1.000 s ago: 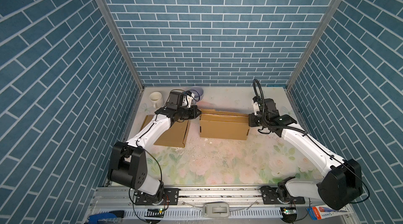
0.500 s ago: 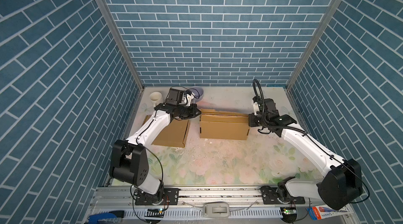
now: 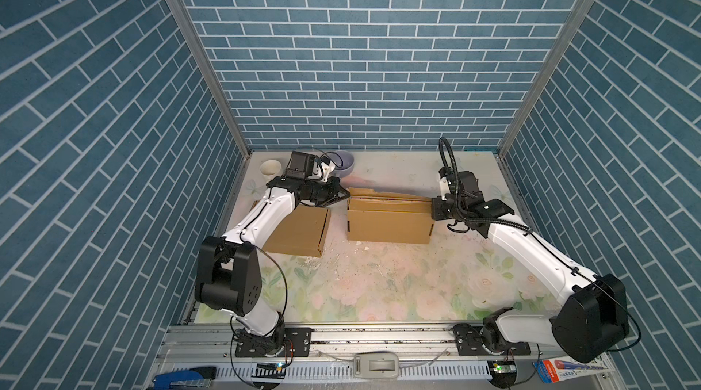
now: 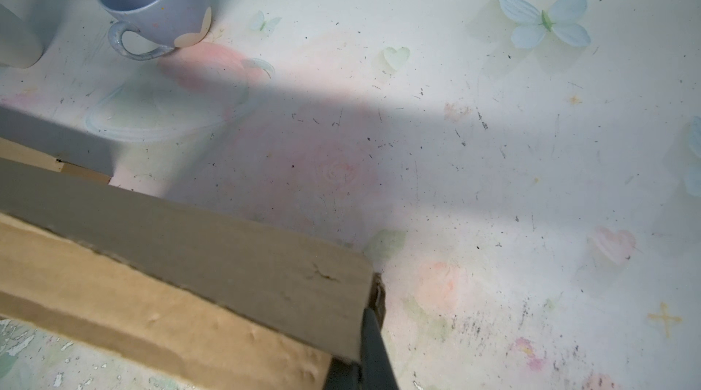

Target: Fold the paper box

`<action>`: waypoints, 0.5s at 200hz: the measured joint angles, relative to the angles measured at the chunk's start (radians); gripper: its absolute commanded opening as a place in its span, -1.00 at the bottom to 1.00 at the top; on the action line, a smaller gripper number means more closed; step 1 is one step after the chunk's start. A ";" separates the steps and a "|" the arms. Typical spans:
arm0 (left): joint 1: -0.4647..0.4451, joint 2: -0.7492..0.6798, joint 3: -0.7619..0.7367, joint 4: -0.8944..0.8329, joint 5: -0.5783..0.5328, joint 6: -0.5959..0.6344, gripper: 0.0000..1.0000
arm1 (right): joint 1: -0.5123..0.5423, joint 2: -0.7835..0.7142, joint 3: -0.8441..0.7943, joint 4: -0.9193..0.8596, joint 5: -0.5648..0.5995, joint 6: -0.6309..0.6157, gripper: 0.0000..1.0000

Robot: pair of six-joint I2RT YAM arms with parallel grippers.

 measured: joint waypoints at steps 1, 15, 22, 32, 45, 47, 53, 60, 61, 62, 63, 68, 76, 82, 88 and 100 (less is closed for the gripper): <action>0.000 0.000 0.000 0.001 0.000 -0.001 -0.98 | 0.000 0.000 0.000 0.000 0.000 0.000 -1.00; 0.007 0.001 0.000 0.007 0.010 -0.011 -0.98 | 0.003 0.005 0.000 0.000 -0.003 0.000 -1.00; 0.010 0.002 0.000 0.006 0.011 -0.011 -0.99 | 0.005 0.006 0.000 0.001 -0.003 0.000 -1.00; 0.012 0.002 0.000 0.006 0.013 -0.011 -0.99 | 0.006 0.008 0.000 -0.002 -0.005 0.000 -1.00; 0.013 0.002 0.000 0.005 0.015 -0.011 -0.99 | 0.008 0.008 0.000 -0.002 -0.005 0.000 -1.00; 0.013 0.002 0.000 0.005 0.015 -0.011 -0.99 | 0.007 0.008 0.000 -0.002 -0.005 0.000 -1.00; 0.013 0.002 -0.001 0.006 0.016 -0.011 -0.99 | 0.008 0.009 0.000 -0.001 -0.006 0.000 -1.00; 0.013 0.002 -0.002 0.006 0.016 -0.011 -0.99 | 0.007 0.009 0.000 -0.001 -0.006 0.000 -1.00; 0.013 0.002 -0.002 0.006 0.017 -0.011 -0.99 | 0.008 0.010 0.000 -0.001 -0.006 0.000 -1.00; 0.013 0.002 -0.003 0.006 0.017 -0.011 -0.99 | 0.008 0.010 0.000 -0.001 -0.006 0.000 -1.00; 0.013 0.002 -0.003 0.006 0.017 -0.011 -0.99 | 0.008 0.010 0.000 -0.001 -0.006 0.000 -1.00; 0.013 0.002 -0.004 0.007 0.017 -0.011 -0.99 | 0.008 0.010 0.000 0.000 -0.006 0.000 -1.00; 0.014 0.002 -0.006 0.008 0.017 -0.010 -0.99 | 0.008 0.011 0.000 0.000 -0.006 0.000 -1.00; 0.014 0.002 -0.011 0.009 0.017 -0.006 -0.99 | 0.008 0.011 0.001 0.000 -0.006 0.000 -1.00; 0.015 0.002 -0.016 0.011 0.015 -0.003 -0.99 | 0.010 0.011 0.001 0.000 -0.008 0.000 -1.00; 0.016 0.002 -0.036 0.014 0.013 0.005 -0.99 | 0.012 0.012 0.001 -0.010 -0.011 0.000 -1.00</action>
